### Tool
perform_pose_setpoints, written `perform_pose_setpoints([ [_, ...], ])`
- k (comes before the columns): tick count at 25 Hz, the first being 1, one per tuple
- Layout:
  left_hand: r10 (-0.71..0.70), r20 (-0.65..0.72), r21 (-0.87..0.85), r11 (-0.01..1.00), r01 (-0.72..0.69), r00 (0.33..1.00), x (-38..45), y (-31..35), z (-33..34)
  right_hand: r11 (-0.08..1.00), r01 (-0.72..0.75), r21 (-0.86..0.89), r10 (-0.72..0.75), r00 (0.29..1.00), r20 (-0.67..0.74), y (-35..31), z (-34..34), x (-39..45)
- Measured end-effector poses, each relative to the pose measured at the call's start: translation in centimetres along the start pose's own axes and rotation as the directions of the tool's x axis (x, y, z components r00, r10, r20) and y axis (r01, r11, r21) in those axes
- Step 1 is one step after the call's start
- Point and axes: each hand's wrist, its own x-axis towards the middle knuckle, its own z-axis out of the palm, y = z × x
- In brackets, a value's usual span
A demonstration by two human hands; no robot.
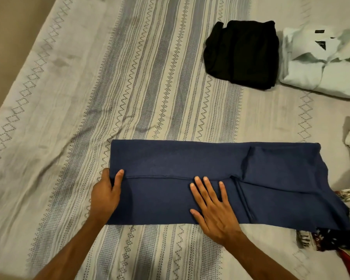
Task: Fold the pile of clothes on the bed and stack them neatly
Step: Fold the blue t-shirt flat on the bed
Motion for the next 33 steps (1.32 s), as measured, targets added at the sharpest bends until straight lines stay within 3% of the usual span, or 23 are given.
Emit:
perform_pose_setpoints([
  [8,-0.080,-0.068,-0.146,0.987,0.070,0.994,-1.4,3.6,-1.8,0.996,-0.001,0.090,0.003,1.000,-0.027,-0.2,-0.1,-2.3],
  [10,-0.082,-0.059,-0.157,0.985,0.072,0.995,-2.4,5.5,-2.6,0.965,-0.051,0.258,0.081,0.991,-0.108,-0.6,-1.6,-1.9],
  [12,-0.097,0.015,-0.199,0.975,0.098,0.995,-3.8,8.0,-3.2,0.855,-0.110,0.507,0.227,0.958,-0.176,-0.7,-4.1,-1.4],
  [14,-0.066,0.126,-0.297,0.950,0.101,0.990,-5.6,10.9,-3.7,0.607,-0.186,0.772,0.401,0.911,-0.095,-1.0,-6.7,-0.3],
  [15,-0.012,0.158,-0.313,0.948,0.062,0.987,-6.5,12.5,-3.6,0.356,-0.251,0.900,0.461,0.885,0.065,-1.1,-7.9,0.4],
  [16,0.063,0.169,-0.292,0.956,-0.011,0.984,-7.5,14.1,-3.2,0.039,-0.310,0.950,0.453,0.853,0.259,-1.1,-9.0,1.1],
  [17,0.145,0.162,-0.248,0.963,-0.102,0.976,-8.3,15.6,-2.1,-0.243,-0.351,0.904,0.405,0.810,0.424,-0.8,-9.7,1.6],
  [18,0.216,0.150,-0.220,0.959,-0.180,0.965,-9.0,17.3,-0.8,-0.434,-0.367,0.823,0.346,0.775,0.528,-0.1,-10.3,1.8],
  [19,0.282,0.151,-0.192,0.949,-0.251,0.948,-9.6,18.9,1.1,-0.561,-0.366,0.743,0.285,0.757,0.588,0.7,-10.9,1.8],
  [21,0.380,0.184,-0.094,0.925,-0.368,0.907,-10.5,21.7,5.8,-0.688,-0.340,0.641,0.237,0.729,0.642,2.7,-11.9,1.2],
  [23,0.388,0.261,0.044,0.910,-0.412,0.884,-11.0,23.5,10.8,-0.715,-0.327,0.618,0.281,0.675,0.682,4.8,-11.5,0.4],
  [25,0.339,0.331,0.190,0.890,-0.414,0.881,-11.2,24.1,15.0,-0.670,-0.383,0.636,0.338,0.606,0.720,6.7,-10.3,-0.6],
  [27,0.286,0.360,0.262,0.883,-0.390,0.888,-11.2,24.0,17.8,-0.596,-0.470,0.651,0.346,0.582,0.736,8.4,-9.0,-1.7],
  [30,0.275,0.325,0.261,0.894,-0.365,0.905,-11.1,24.0,19.5,-0.493,-0.534,0.687,0.339,0.609,0.717,9.7,-8.6,-3.2],
  [33,0.309,0.323,0.200,0.901,-0.384,0.894,-11.0,24.1,19.7,-0.428,-0.502,0.751,0.337,0.683,0.648,10.0,-9.3,-4.0],
])
